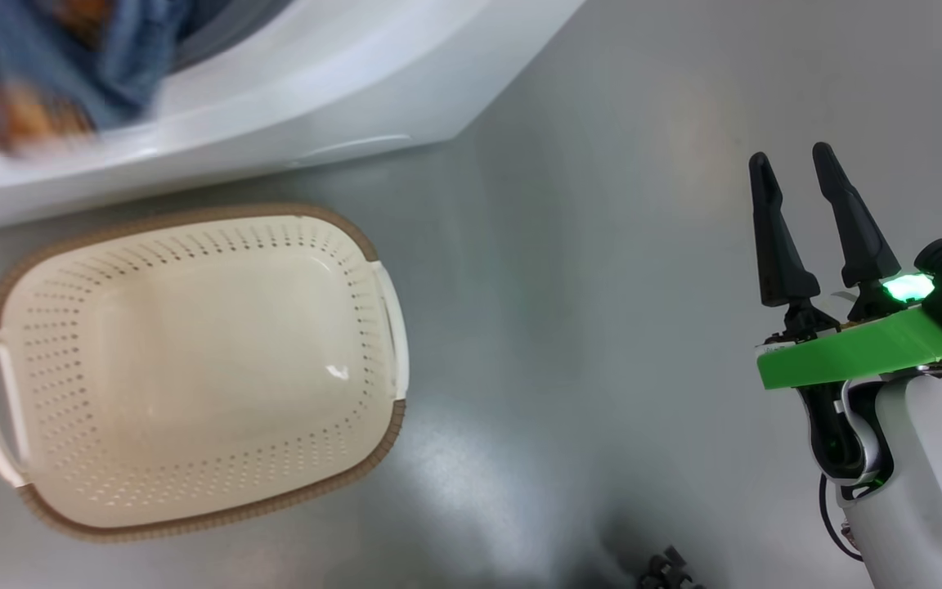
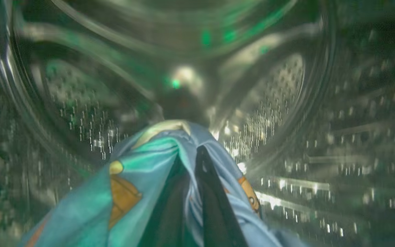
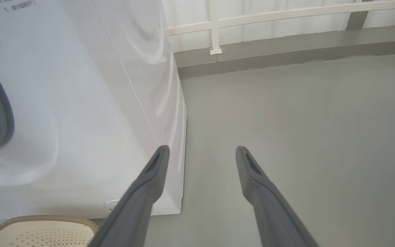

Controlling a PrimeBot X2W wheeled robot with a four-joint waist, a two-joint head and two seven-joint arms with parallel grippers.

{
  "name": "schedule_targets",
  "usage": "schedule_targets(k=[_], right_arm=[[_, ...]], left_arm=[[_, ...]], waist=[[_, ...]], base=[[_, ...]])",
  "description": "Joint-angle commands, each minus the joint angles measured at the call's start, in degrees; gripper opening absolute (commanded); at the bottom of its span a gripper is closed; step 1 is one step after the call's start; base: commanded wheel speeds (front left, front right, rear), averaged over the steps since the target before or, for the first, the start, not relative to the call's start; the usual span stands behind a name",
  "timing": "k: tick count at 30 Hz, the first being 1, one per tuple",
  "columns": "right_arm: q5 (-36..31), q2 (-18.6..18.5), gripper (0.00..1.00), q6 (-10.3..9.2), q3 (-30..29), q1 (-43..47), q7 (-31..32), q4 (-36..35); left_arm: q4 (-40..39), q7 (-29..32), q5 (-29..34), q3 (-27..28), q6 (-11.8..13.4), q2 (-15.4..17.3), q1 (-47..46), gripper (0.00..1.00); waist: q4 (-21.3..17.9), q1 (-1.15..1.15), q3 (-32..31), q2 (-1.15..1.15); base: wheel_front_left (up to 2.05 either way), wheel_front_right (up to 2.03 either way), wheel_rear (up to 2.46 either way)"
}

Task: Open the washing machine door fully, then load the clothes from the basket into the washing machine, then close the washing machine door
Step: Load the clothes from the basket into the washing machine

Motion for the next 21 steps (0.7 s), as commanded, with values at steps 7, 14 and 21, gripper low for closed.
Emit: schedule_targets(k=[7, 14, 21], right_arm=[[-0.83, 0.3, 1.0, 0.32, 0.5, 0.52, -0.45, -1.14], [-0.75, 0.26, 1.0, 0.32, 1.03, 0.36, -0.45, -0.39], [-0.45, 0.3, 1.0, 0.32, 1.67, 0.09, -0.45, 0.17]], left_arm=[[-9.31, -0.34, 7.86, 9.01, 0.97, 0.46, 3.95, 0.0], [2.43, 0.86, 7.38, 8.0, -1.78, -2.43, 4.44, 1.0], [11.77, 4.87, 6.22, 6.57, -3.66, -3.91, 2.42, 1.0]], waist=[[-1.32, -0.01, 1.4, 0.0], [-1.07, -0.01, 0.17, 0.0], [-0.79, -0.01, -1.76, 0.0]], base=[[0.0, 0.0, 0.0], [0.0, 0.0, 0.0], [0.0, 0.0, 0.0]])
